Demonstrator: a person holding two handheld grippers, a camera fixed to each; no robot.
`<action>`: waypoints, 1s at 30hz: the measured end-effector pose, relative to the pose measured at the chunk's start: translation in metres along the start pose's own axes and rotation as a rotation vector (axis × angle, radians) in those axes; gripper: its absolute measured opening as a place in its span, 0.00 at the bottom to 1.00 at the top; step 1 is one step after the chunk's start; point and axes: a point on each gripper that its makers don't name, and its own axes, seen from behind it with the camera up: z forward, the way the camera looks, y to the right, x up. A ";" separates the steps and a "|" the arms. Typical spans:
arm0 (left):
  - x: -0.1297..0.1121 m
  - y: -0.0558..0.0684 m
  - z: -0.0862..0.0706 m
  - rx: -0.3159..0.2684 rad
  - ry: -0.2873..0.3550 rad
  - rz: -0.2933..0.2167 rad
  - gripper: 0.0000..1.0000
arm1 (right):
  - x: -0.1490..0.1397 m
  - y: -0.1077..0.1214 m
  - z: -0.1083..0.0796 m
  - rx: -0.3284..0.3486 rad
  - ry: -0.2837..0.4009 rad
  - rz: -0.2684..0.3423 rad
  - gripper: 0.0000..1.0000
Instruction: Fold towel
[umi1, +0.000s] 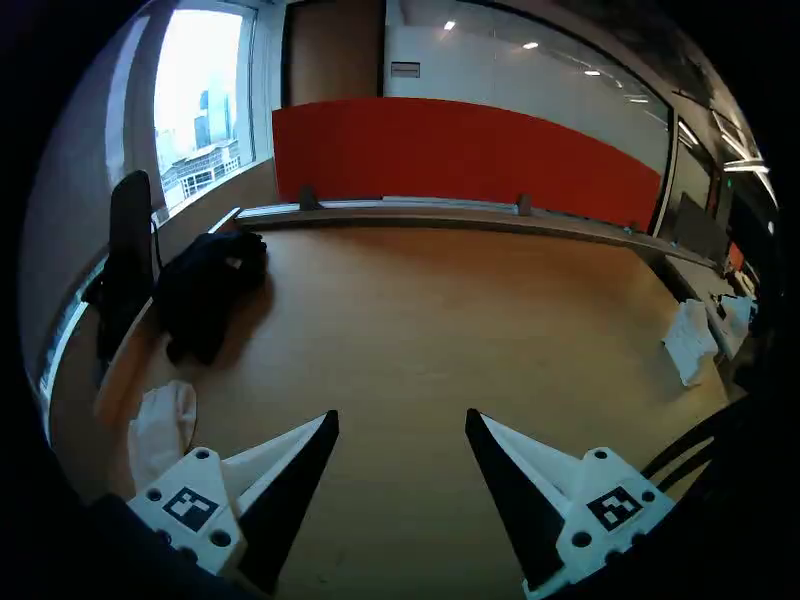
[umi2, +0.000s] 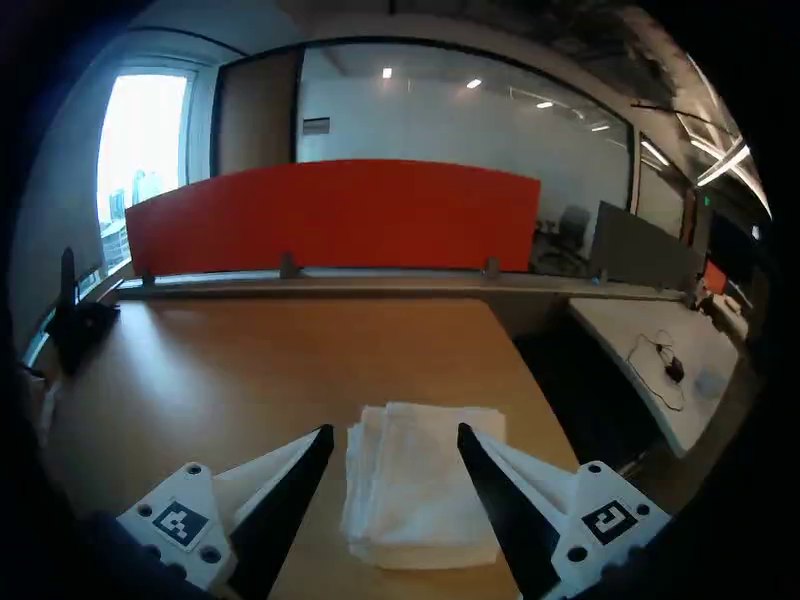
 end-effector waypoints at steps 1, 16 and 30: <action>0.003 0.000 0.000 0.001 0.007 0.000 0.94 | 0.003 -0.001 -0.001 -0.002 0.014 0.002 0.96; 0.057 -0.001 0.001 0.001 0.180 0.006 0.94 | 0.051 -0.025 -0.016 0.002 0.185 0.091 0.96; 0.116 -0.014 -0.004 0.021 0.361 -0.003 0.94 | 0.089 -0.078 -0.034 0.027 0.277 0.033 0.95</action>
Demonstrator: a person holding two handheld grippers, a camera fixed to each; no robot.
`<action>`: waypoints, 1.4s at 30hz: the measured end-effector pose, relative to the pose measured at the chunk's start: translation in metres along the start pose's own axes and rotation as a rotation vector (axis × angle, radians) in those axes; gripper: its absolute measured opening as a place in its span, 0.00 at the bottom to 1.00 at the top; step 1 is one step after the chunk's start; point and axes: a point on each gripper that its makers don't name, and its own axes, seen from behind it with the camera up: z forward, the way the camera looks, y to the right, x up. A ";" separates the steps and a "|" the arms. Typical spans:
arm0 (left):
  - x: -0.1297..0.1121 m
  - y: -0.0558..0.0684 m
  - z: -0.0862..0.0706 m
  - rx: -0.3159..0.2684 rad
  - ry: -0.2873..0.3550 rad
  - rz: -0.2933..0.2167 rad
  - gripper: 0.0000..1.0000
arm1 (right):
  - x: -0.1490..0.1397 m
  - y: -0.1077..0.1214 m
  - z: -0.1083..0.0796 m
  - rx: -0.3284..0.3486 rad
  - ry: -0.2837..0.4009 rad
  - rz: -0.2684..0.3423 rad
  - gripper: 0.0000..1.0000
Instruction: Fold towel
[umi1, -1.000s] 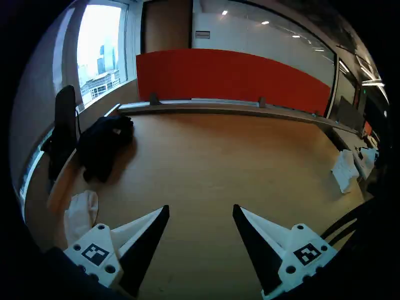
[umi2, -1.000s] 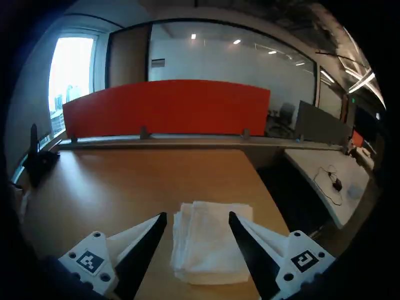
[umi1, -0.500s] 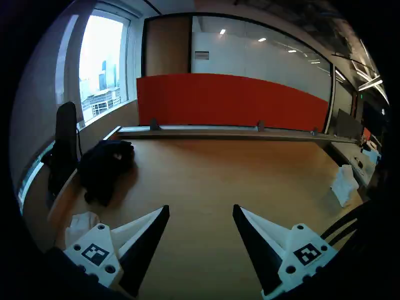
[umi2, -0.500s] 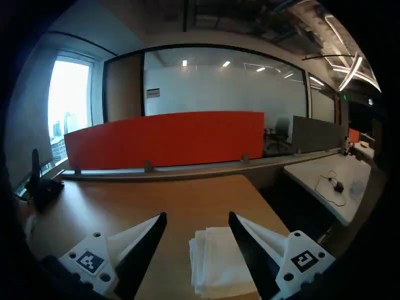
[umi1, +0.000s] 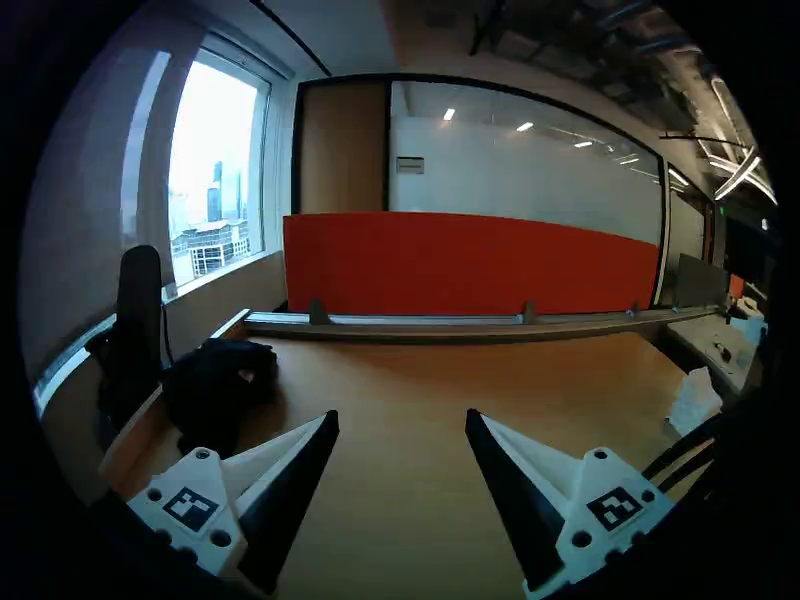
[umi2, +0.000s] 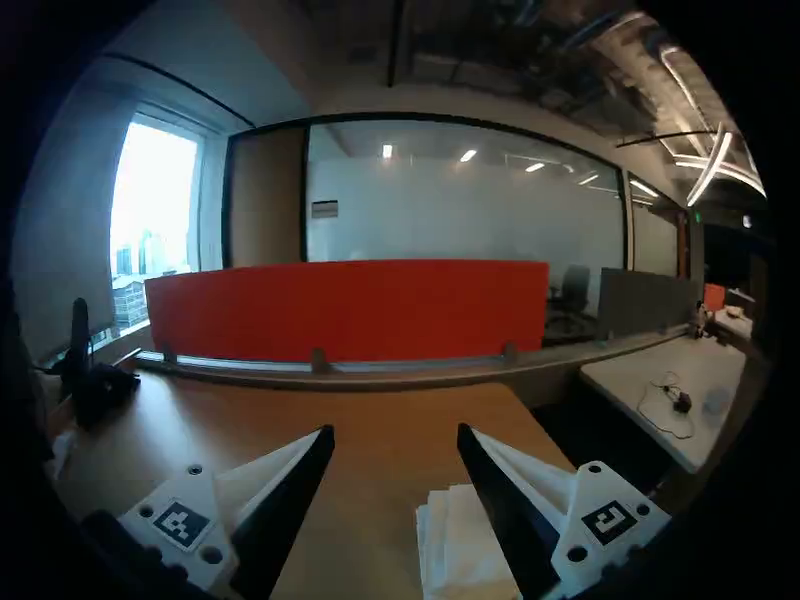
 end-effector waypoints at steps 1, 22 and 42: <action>0.004 -0.001 0.001 0.001 0.011 0.002 0.94 | 0.003 -0.006 0.000 0.005 0.007 -0.003 0.95; 0.053 -0.013 0.011 -0.003 0.152 0.028 0.94 | 0.044 -0.117 0.009 0.058 0.104 -0.016 0.95; 0.062 -0.013 0.012 -0.027 0.243 0.071 0.94 | 0.050 -0.147 0.014 0.064 0.096 -0.006 0.95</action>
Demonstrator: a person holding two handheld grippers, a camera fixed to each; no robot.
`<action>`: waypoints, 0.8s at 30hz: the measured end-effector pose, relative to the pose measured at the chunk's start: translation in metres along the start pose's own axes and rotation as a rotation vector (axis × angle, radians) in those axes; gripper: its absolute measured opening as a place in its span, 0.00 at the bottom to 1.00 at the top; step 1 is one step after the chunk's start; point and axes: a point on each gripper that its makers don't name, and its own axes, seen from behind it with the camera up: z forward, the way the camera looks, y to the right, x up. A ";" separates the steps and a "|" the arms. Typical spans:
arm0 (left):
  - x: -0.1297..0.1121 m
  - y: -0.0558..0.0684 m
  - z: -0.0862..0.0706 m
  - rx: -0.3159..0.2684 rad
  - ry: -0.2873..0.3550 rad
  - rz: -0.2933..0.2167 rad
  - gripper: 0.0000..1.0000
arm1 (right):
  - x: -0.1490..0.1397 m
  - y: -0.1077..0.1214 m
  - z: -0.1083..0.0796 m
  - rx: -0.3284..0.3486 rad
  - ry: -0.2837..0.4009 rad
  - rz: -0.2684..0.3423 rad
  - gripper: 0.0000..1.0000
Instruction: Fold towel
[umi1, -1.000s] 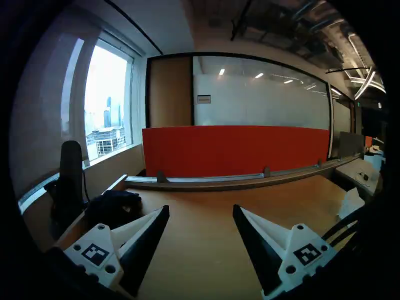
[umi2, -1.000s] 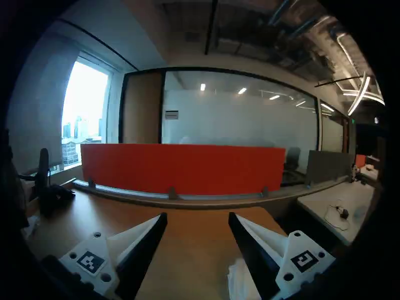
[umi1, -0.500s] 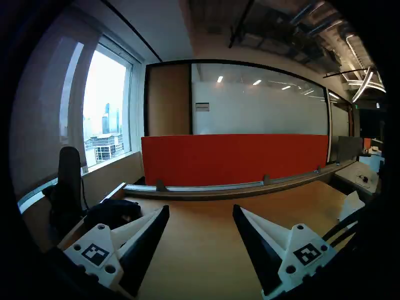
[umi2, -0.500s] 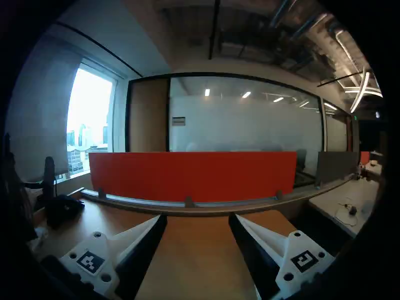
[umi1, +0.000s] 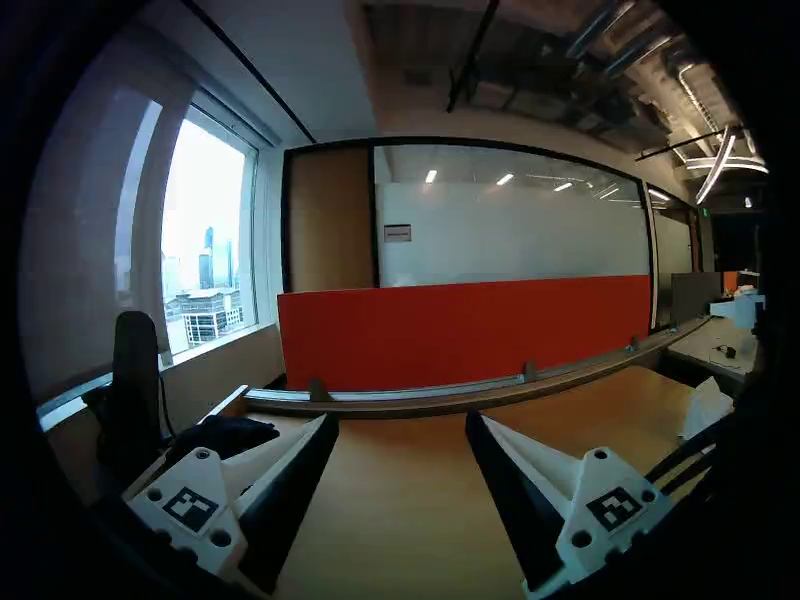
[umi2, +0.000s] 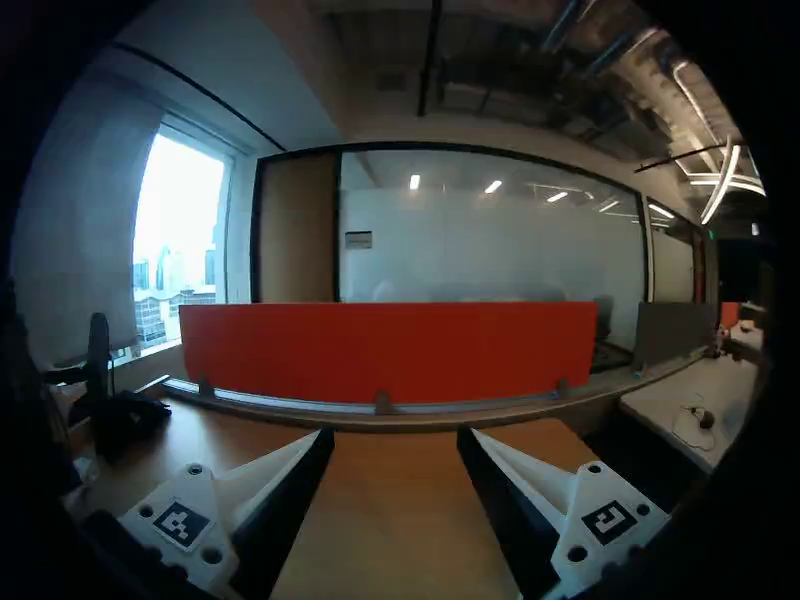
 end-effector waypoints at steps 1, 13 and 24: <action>-0.001 0.000 0.000 0.000 0.004 0.002 0.94 | 0.000 -0.001 0.000 0.001 -0.001 0.003 0.95; -0.031 -0.001 -0.005 0.005 0.035 0.027 0.94 | -0.002 -0.015 -0.008 0.004 -0.014 -0.003 0.95; -0.082 -0.007 -0.004 0.017 0.046 0.023 0.94 | -0.021 -0.020 -0.001 -0.035 -0.024 -0.012 0.95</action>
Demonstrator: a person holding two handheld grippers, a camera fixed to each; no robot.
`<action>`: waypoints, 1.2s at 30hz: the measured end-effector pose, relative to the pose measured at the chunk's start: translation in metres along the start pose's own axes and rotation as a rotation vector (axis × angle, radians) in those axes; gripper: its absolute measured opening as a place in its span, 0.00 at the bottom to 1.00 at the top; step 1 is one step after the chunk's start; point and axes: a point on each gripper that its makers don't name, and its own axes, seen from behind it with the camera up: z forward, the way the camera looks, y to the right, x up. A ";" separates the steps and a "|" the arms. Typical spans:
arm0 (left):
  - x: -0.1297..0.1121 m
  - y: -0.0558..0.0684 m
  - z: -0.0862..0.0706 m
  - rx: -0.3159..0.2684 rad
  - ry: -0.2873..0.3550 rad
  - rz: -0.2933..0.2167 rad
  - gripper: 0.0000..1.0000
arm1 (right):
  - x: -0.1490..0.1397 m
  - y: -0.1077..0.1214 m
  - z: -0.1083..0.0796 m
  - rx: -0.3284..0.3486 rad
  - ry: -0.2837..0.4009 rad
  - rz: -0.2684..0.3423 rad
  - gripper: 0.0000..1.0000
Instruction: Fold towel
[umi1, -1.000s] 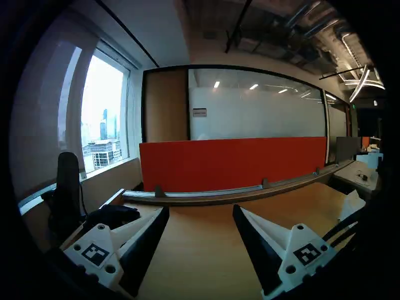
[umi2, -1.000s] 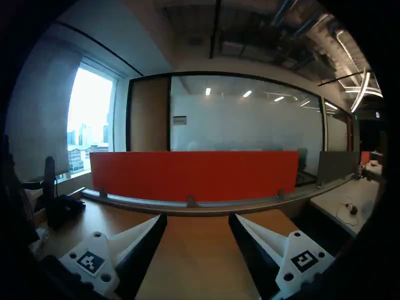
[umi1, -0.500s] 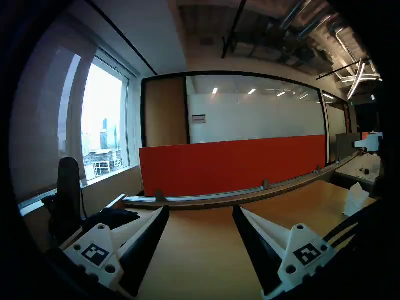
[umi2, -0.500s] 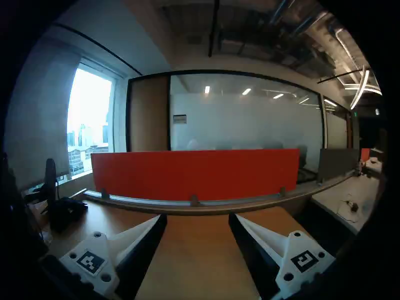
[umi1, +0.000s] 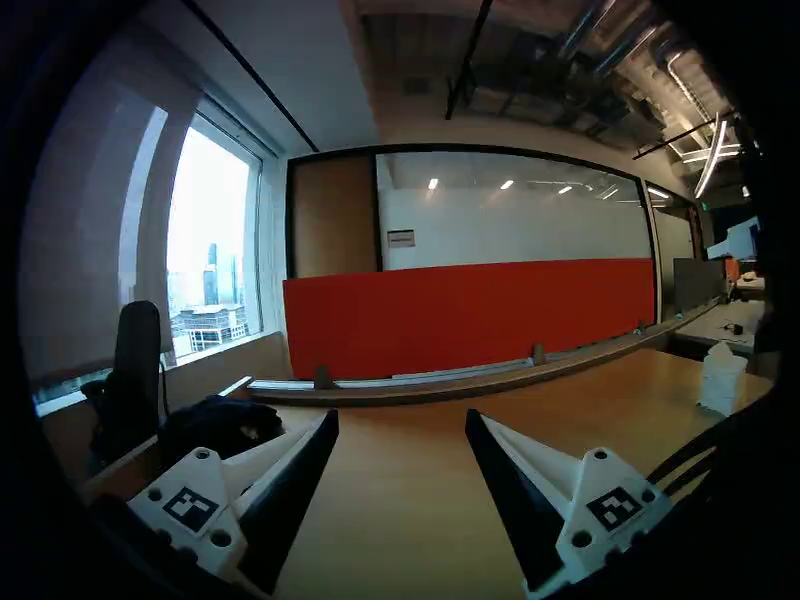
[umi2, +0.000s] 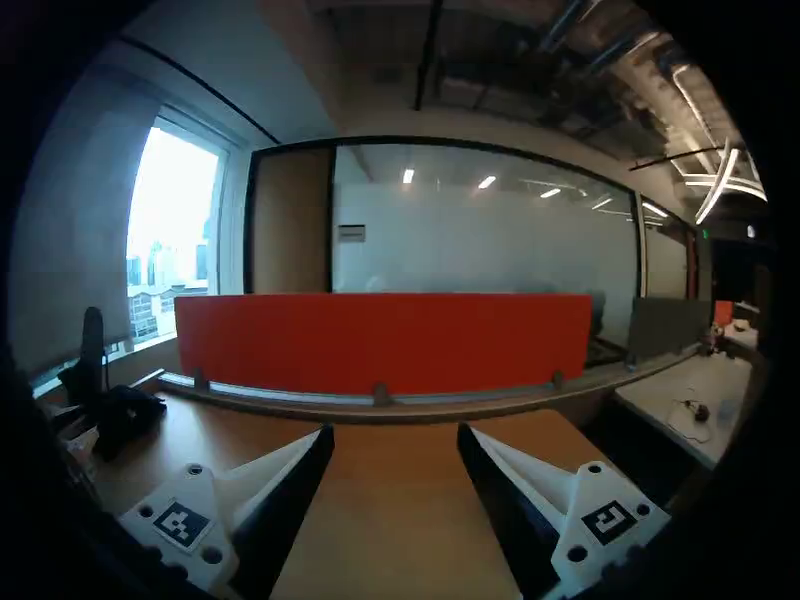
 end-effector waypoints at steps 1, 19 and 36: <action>-0.004 0.000 0.000 0.000 0.001 0.000 0.94 | -0.003 -0.003 0.001 0.004 -0.003 -0.004 0.95; -0.069 0.001 0.002 0.041 0.018 -0.036 0.94 | -0.042 -0.034 0.022 0.038 -0.023 -0.057 0.95; -0.096 -0.002 0.001 0.071 0.019 -0.032 0.94 | -0.058 -0.023 0.025 0.038 -0.026 -0.061 0.96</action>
